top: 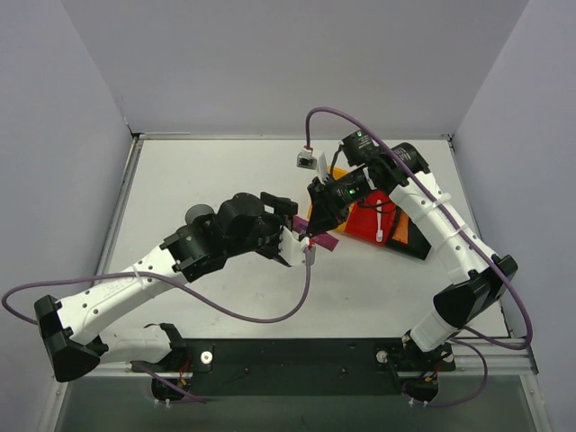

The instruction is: Prepare toiletry sets of a toothbrush and toothpaste on the tray

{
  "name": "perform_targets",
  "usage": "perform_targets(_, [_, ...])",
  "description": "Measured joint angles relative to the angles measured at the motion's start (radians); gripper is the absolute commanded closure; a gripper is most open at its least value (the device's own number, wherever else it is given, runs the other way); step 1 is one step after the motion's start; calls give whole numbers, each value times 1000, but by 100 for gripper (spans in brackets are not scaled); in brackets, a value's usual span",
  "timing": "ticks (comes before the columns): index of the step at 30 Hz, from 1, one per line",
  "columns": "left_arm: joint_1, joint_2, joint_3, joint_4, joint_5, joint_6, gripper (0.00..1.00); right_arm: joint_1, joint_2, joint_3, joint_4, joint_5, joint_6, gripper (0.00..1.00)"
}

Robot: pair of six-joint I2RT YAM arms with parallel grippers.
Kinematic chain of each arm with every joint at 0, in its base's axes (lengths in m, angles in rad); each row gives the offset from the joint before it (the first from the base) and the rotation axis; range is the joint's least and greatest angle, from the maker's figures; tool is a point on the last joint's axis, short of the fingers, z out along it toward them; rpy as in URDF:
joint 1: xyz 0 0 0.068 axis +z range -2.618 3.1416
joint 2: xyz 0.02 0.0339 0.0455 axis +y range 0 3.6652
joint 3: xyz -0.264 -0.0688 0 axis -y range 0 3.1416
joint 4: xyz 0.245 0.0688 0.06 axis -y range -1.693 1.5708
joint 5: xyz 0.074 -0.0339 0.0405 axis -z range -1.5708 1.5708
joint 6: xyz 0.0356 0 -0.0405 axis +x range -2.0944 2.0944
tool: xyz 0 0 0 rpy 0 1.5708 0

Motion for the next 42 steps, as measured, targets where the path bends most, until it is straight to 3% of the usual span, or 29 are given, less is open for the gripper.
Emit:
perform_targets(10, [-27, 27, -17, 51, -58, 42, 46, 0, 0, -6, -5, -41, 0, 100])
perform_targets(16, [-31, 27, -29, 59, -65, 59, 60, 1, 0, -14, -16, -43, -2, 100])
perform_targets(19, [-32, 24, -40, 61, -68, 63, 76, 1, 0, -19, -20, -40, -3, 95])
perform_targets(22, [-34, 19, -47, 66, -68, 63, 99, 1, 0, -19, -22, -40, -3, 84])
perform_targets(30, [-34, -7, -103, 79, -85, 44, 100, 5, 0, -19, -21, -31, -6, 55])
perform_targets(42, [44, -107, -211, 119, -89, -100, 100, -48, -50, -10, -19, 6, -6, 45])
